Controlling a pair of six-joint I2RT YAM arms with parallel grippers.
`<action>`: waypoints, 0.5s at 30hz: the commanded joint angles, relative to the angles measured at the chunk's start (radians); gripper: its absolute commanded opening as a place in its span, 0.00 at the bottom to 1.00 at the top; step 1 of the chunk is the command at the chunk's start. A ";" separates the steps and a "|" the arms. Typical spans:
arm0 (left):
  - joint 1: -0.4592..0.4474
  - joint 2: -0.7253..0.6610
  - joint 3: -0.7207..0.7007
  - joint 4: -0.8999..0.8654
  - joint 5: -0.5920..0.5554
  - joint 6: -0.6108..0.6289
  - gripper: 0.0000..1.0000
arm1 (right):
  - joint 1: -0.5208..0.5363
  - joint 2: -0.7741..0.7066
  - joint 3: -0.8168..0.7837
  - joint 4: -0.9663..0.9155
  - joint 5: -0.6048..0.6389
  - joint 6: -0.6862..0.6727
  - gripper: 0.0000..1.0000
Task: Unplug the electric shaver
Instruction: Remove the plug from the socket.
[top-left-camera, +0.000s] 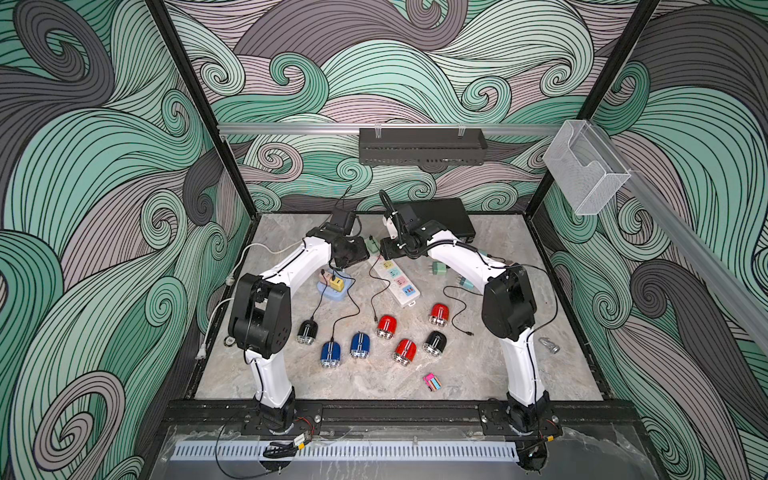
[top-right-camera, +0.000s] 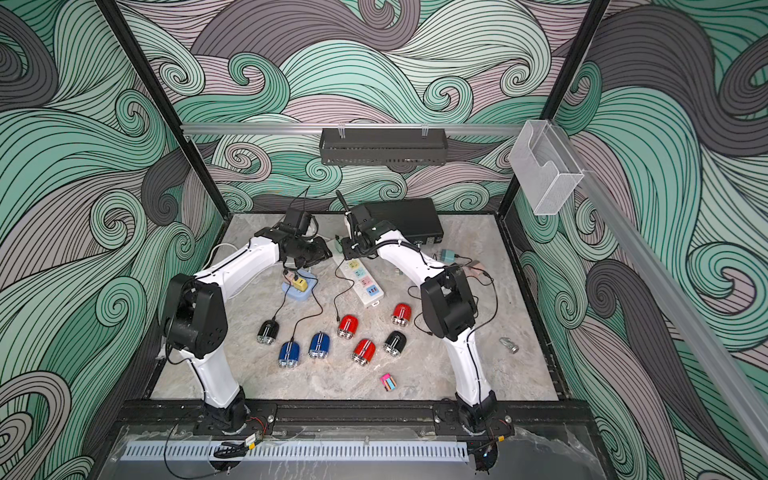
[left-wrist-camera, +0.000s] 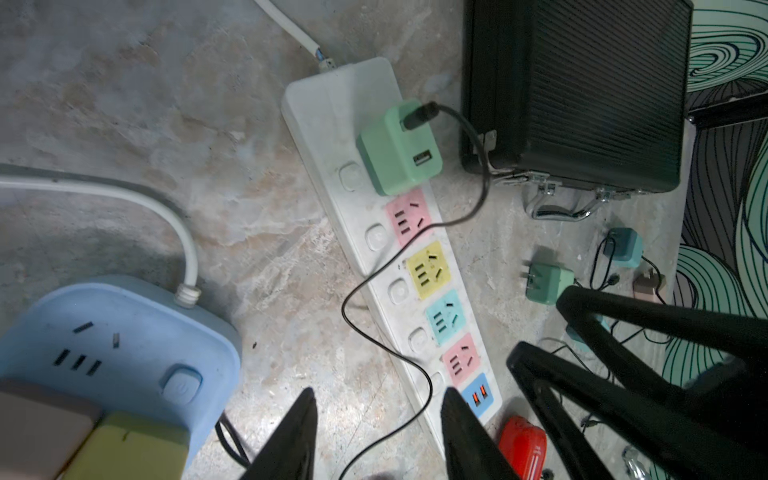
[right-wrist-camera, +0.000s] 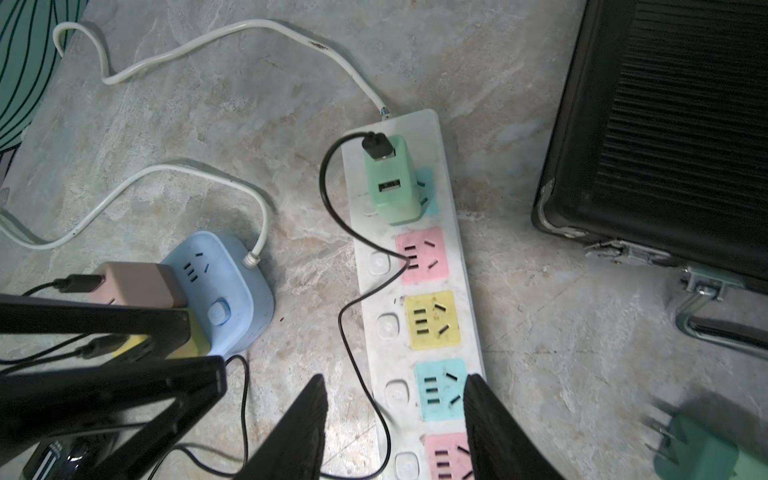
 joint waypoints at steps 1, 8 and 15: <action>0.038 0.040 0.061 0.015 0.051 0.020 0.48 | -0.001 0.021 0.051 -0.004 -0.007 -0.042 0.53; 0.098 0.174 0.171 -0.003 0.106 0.028 0.46 | 0.001 0.094 0.159 -0.033 -0.031 -0.065 0.54; 0.126 0.290 0.292 -0.017 0.146 0.048 0.45 | 0.000 0.205 0.324 -0.081 -0.040 -0.078 0.53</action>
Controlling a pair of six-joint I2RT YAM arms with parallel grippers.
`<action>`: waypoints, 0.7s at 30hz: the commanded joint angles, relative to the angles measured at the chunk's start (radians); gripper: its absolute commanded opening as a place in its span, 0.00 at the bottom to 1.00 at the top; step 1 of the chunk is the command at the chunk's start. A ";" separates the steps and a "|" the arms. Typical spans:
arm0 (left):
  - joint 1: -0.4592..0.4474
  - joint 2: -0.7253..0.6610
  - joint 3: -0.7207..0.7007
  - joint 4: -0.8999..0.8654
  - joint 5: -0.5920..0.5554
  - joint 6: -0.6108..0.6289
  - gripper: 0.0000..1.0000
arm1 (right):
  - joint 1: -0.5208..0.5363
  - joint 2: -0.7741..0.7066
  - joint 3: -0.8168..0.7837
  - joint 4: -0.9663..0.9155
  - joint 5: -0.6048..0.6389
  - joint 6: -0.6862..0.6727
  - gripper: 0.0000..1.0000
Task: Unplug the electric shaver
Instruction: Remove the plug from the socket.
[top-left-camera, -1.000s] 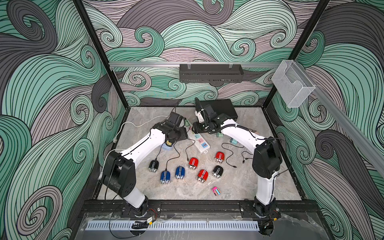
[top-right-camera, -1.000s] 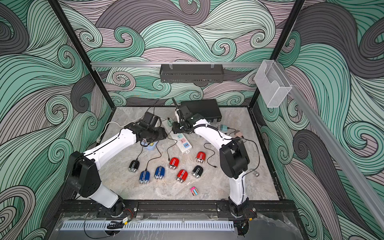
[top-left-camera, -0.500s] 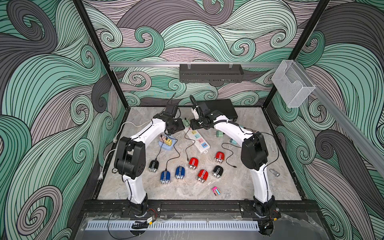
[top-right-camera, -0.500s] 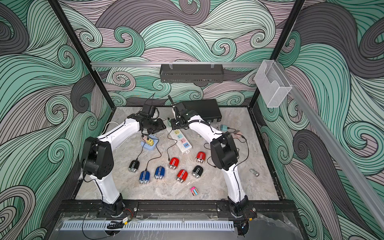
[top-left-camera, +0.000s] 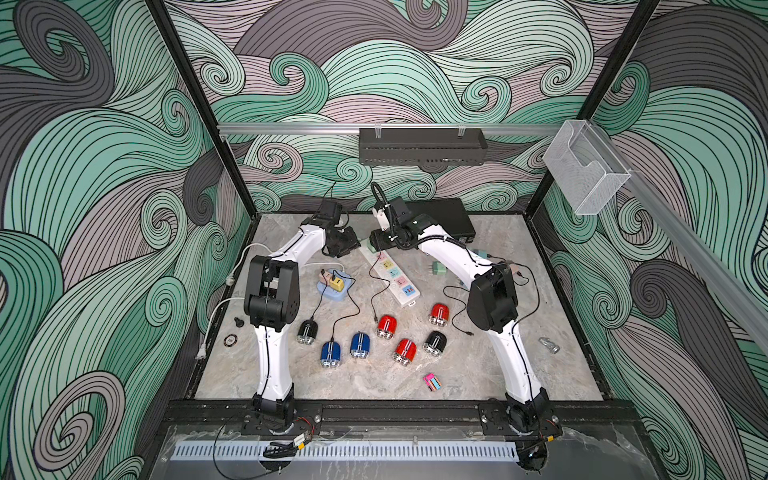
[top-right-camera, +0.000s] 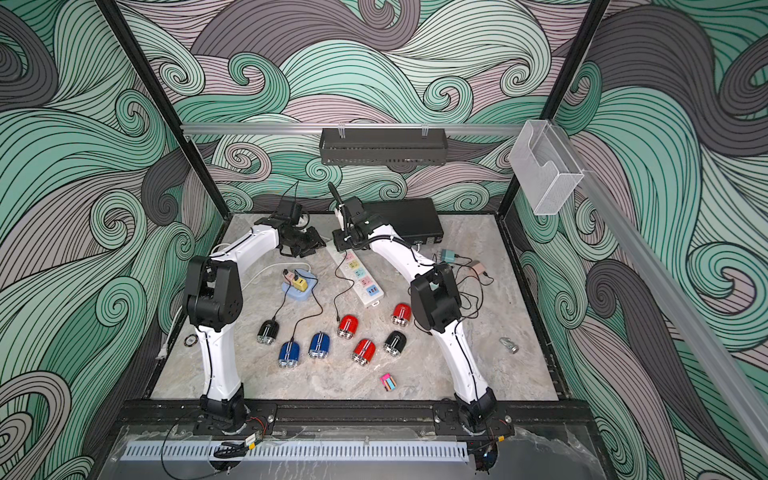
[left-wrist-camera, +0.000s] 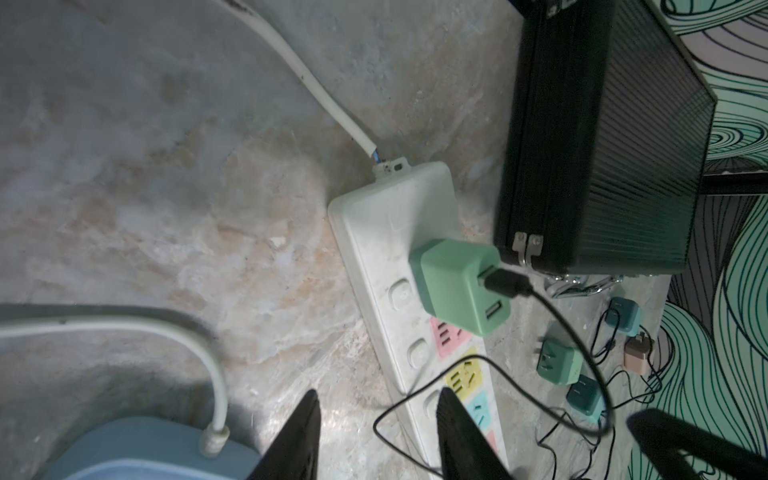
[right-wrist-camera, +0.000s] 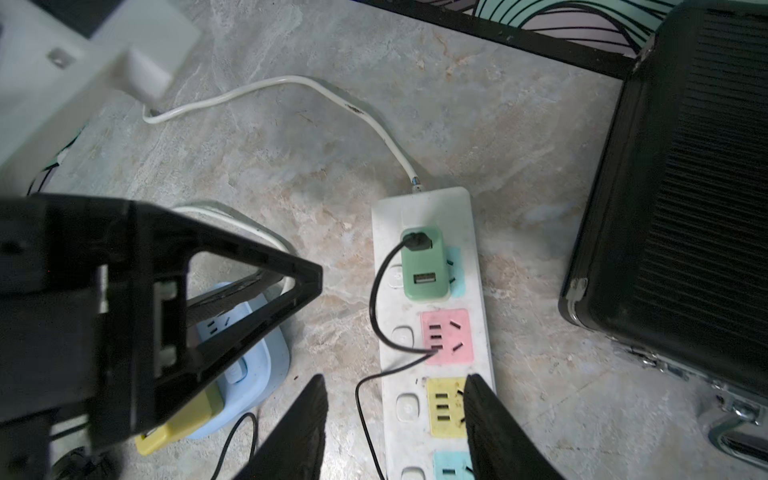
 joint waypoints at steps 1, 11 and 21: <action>0.011 0.044 0.067 -0.008 0.045 0.027 0.45 | 0.000 0.045 0.062 -0.048 -0.010 -0.028 0.53; 0.033 0.164 0.153 0.013 0.091 0.000 0.45 | -0.002 0.155 0.202 -0.097 0.014 -0.061 0.55; 0.035 0.261 0.256 -0.024 0.084 0.008 0.45 | -0.012 0.264 0.339 -0.135 0.005 -0.084 0.56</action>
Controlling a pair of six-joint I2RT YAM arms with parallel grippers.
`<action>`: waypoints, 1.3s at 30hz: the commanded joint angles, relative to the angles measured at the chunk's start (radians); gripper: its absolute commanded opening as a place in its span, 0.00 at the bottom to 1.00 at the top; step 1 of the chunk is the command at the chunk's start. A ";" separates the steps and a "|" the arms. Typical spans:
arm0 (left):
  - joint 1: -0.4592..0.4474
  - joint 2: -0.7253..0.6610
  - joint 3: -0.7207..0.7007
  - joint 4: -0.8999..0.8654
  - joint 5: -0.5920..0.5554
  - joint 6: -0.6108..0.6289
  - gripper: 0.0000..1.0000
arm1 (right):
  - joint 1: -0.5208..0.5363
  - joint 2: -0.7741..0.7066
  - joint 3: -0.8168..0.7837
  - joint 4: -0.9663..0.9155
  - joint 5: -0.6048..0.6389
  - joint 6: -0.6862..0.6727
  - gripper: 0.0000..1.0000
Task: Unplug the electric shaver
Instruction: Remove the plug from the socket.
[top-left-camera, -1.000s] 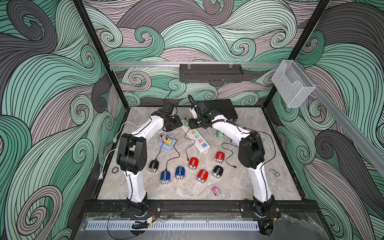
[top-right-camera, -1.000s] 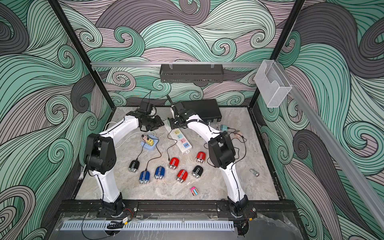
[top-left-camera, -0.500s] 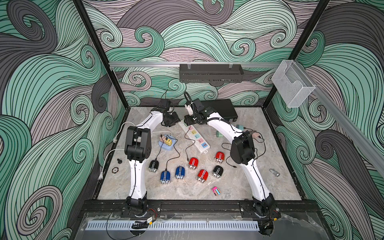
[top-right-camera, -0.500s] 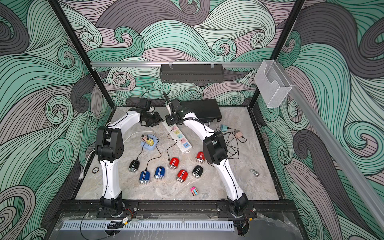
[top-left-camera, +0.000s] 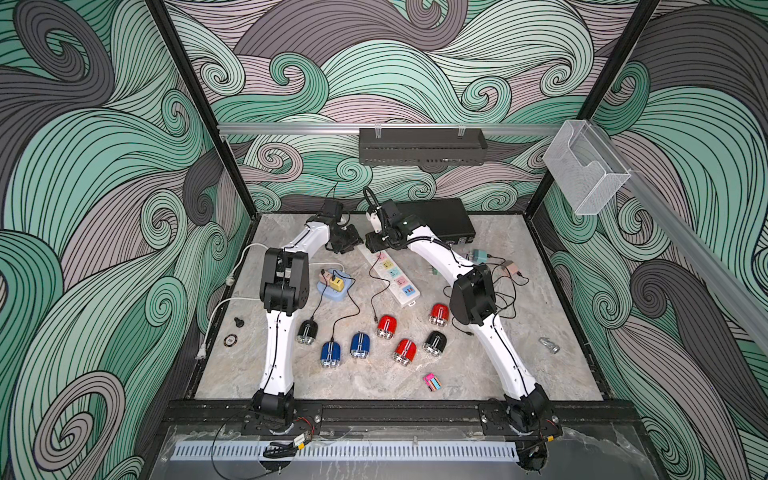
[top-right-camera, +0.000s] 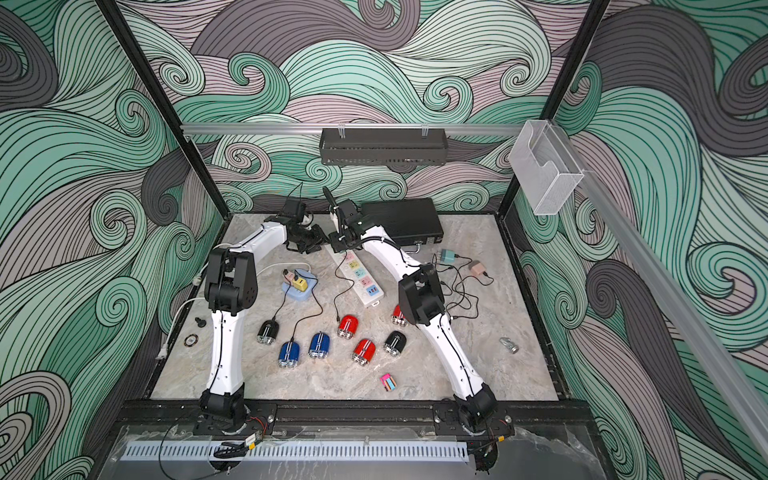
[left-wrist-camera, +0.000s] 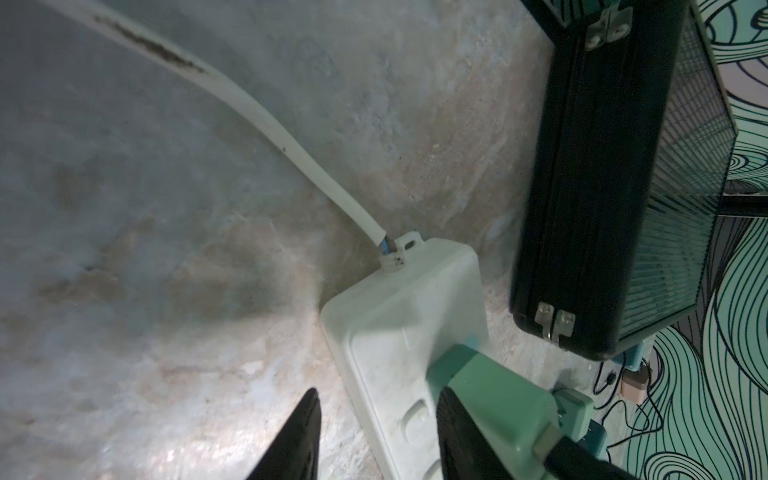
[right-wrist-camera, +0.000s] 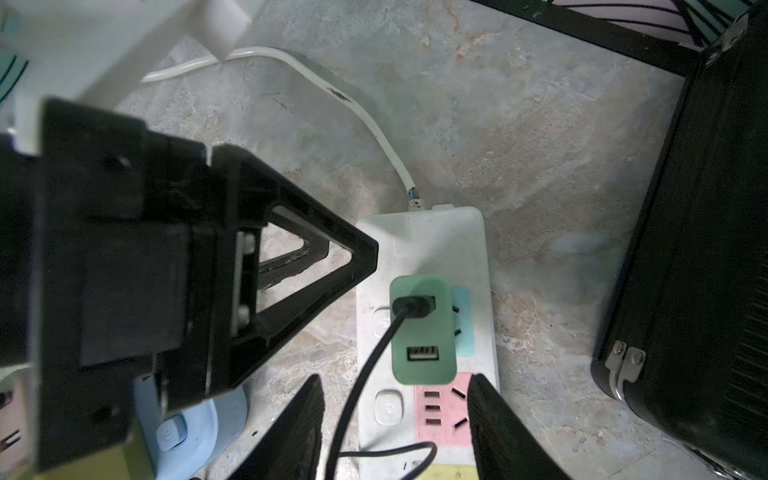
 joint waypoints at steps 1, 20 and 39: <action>0.008 0.040 0.054 -0.031 0.012 0.010 0.45 | -0.010 0.034 0.057 -0.037 0.006 -0.035 0.56; 0.008 0.090 0.059 -0.068 -0.006 0.030 0.44 | -0.025 0.110 0.097 0.011 -0.058 -0.045 0.54; 0.008 0.083 0.030 -0.078 -0.009 0.027 0.40 | -0.023 0.155 0.138 0.017 -0.041 -0.110 0.34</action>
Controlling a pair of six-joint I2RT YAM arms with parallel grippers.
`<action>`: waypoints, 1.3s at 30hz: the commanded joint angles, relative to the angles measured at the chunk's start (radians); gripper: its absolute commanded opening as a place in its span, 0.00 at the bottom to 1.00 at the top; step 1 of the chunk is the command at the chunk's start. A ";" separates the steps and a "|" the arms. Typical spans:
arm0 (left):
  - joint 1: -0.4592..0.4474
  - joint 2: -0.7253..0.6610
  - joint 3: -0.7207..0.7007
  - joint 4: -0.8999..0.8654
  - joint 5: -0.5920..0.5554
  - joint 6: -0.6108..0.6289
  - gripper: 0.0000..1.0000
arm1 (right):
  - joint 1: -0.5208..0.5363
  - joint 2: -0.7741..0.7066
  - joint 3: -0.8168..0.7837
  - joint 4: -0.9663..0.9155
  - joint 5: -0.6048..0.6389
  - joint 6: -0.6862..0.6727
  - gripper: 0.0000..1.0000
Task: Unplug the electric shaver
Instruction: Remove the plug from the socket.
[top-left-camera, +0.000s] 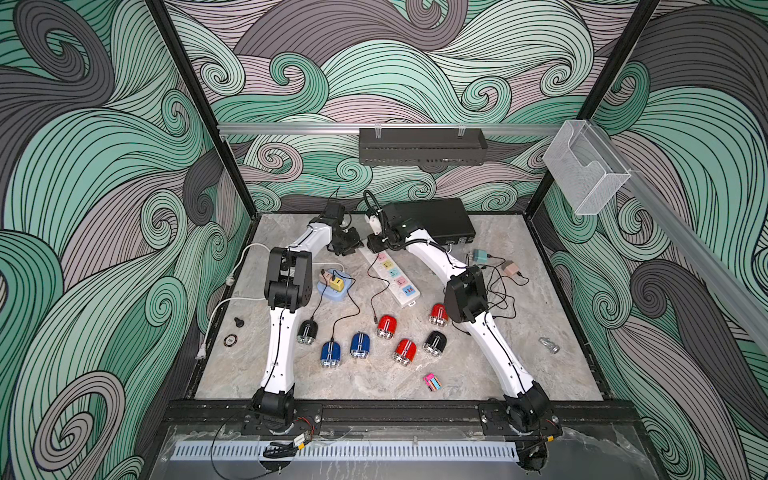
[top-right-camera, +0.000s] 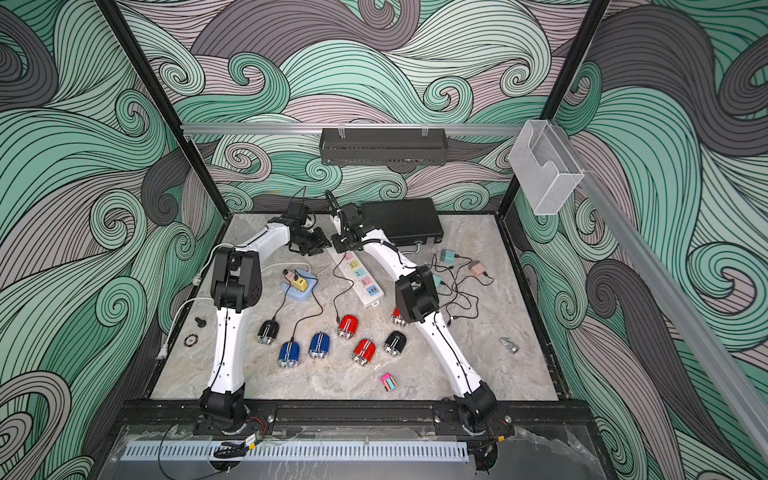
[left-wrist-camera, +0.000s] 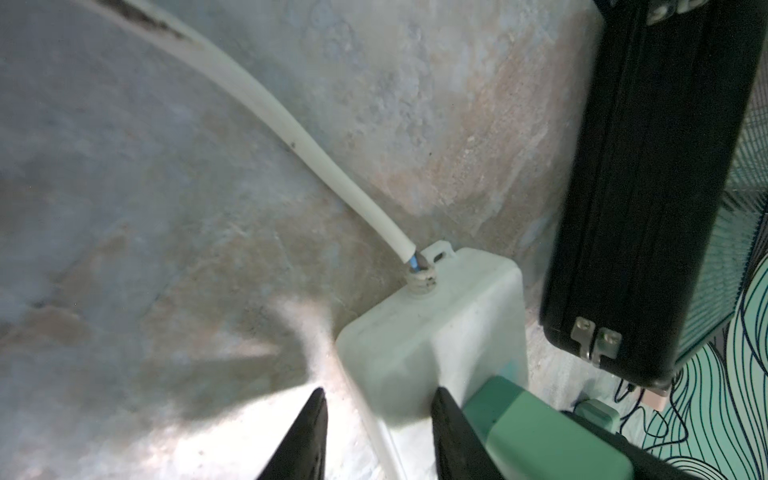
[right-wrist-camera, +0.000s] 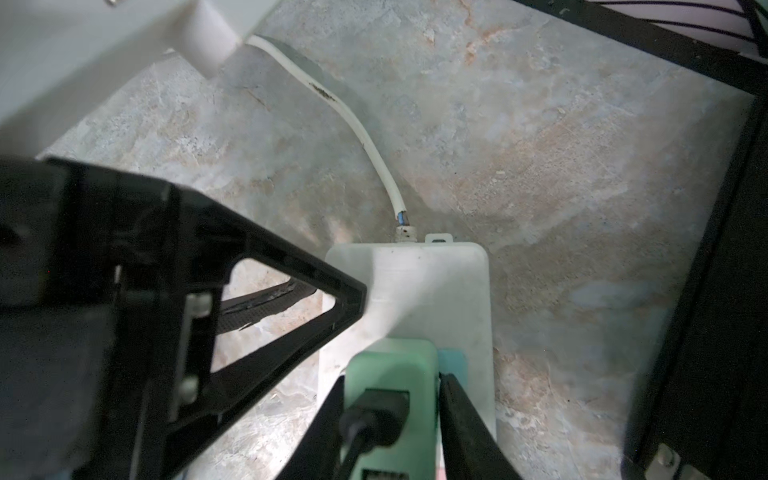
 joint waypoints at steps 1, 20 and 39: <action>0.008 0.021 -0.008 -0.054 -0.012 0.014 0.40 | 0.002 0.014 0.019 -0.012 0.009 -0.037 0.33; -0.002 0.027 -0.002 -0.106 -0.072 0.000 0.40 | 0.031 -0.094 -0.052 0.033 0.092 -0.074 0.19; -0.004 0.031 -0.006 -0.116 -0.090 -0.005 0.40 | 0.042 -0.181 -0.091 0.028 0.122 -0.065 0.15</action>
